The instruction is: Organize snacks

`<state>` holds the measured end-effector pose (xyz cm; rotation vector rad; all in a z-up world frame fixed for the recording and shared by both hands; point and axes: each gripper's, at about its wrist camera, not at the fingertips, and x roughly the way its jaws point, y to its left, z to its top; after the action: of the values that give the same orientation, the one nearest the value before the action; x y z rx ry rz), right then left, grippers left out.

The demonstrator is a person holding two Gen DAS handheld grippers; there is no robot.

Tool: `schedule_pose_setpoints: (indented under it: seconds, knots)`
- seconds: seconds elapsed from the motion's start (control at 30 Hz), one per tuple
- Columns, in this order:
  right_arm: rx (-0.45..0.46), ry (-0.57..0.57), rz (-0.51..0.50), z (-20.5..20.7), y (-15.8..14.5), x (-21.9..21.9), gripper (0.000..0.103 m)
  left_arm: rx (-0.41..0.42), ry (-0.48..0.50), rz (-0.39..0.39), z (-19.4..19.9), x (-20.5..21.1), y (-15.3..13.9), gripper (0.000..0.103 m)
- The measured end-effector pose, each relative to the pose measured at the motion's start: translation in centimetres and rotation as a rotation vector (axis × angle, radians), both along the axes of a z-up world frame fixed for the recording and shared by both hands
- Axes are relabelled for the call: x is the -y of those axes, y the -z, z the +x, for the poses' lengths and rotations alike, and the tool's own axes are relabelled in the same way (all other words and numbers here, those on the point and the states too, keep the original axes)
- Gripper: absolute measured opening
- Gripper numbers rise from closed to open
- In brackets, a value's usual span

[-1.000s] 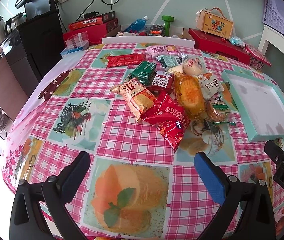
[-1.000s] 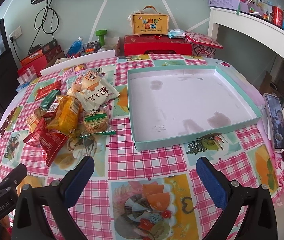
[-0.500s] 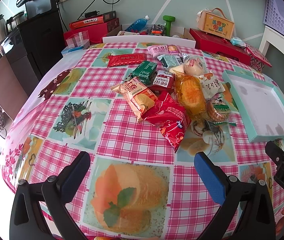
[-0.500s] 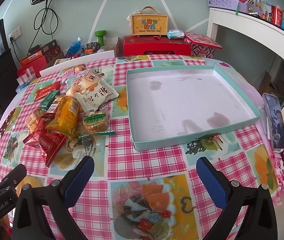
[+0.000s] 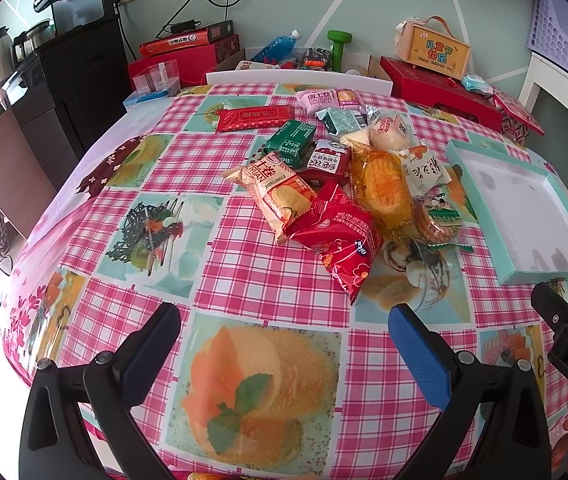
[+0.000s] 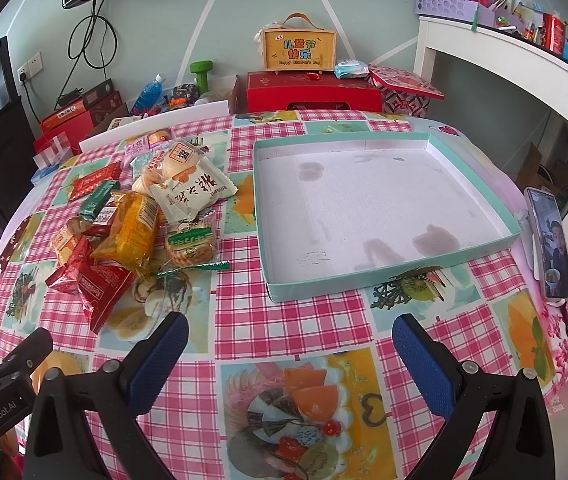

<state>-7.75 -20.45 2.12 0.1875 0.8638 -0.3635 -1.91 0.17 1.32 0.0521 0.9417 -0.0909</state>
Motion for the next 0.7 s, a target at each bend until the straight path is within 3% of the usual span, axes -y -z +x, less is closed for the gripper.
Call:
schedule_pose_setpoints:
  seconds: [0.47,0.7]
  knots:
    - [-0.006,0.004,0.003,0.1,0.1,0.1,0.103,-0.012,-0.003,-0.004,0.1,0.0,0.3,0.103]
    - [0.003,-0.032,0.024,0.9,-0.2,-0.1,0.103,-0.059,-0.002,-0.084,1.6,-1.0,-0.4,0.103]
